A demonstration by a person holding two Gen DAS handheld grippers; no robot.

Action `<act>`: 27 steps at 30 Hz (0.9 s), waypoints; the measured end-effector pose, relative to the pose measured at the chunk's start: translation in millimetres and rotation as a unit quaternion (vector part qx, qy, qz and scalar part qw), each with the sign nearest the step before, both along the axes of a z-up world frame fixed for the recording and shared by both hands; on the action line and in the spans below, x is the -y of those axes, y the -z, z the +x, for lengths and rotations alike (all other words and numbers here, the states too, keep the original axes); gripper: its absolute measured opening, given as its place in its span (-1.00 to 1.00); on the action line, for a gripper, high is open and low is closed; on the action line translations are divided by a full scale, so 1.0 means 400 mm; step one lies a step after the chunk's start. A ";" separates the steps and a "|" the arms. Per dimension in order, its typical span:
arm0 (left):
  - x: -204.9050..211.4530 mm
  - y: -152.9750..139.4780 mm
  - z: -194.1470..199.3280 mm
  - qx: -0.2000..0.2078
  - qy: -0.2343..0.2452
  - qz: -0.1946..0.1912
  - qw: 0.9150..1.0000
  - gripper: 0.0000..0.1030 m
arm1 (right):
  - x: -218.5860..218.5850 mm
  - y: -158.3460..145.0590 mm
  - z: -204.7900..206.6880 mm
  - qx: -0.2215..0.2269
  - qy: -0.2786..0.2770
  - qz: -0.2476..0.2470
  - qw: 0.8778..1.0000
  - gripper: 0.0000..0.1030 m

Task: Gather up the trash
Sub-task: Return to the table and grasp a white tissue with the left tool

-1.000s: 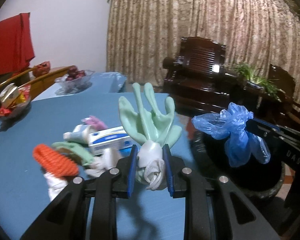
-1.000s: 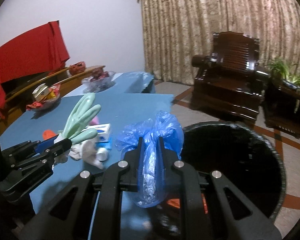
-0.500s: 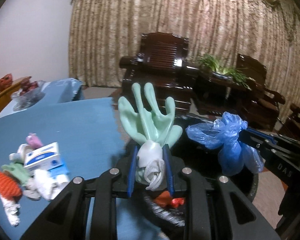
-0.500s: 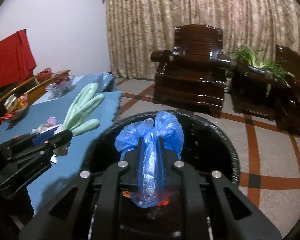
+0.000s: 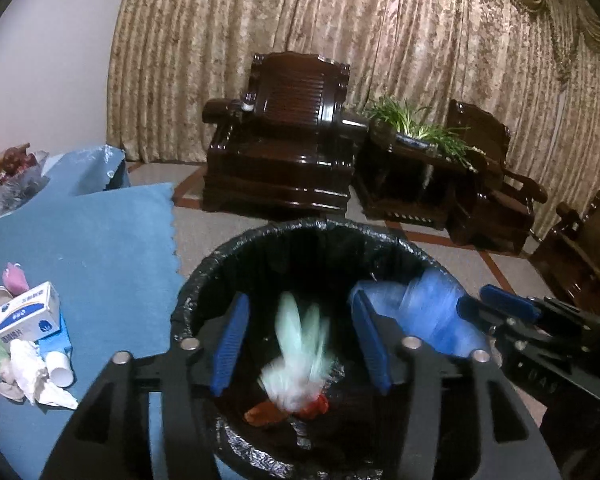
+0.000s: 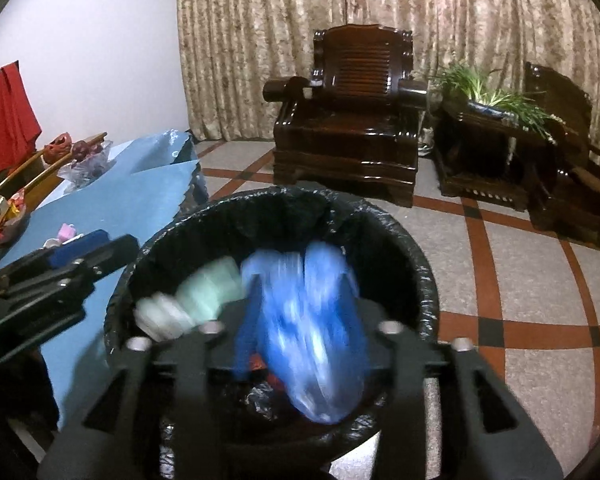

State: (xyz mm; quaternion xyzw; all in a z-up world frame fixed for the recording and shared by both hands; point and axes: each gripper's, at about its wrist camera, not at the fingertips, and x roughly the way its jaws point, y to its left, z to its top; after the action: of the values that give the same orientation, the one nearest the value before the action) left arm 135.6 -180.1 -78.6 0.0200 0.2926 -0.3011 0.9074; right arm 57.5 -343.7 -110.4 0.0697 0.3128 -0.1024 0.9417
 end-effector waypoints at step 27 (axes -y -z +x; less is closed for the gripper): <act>-0.552 -0.052 -0.061 0.048 -0.245 0.052 0.967 0.75 | -0.392 -0.110 0.111 0.078 -0.151 0.016 0.985 0.87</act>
State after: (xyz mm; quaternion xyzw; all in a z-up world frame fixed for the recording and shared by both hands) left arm 111.1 40.6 -57.6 0.0094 0.2601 -0.0521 0.9641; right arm 101.8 -187.0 -66.4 0.0450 0.2466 0.0516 0.9667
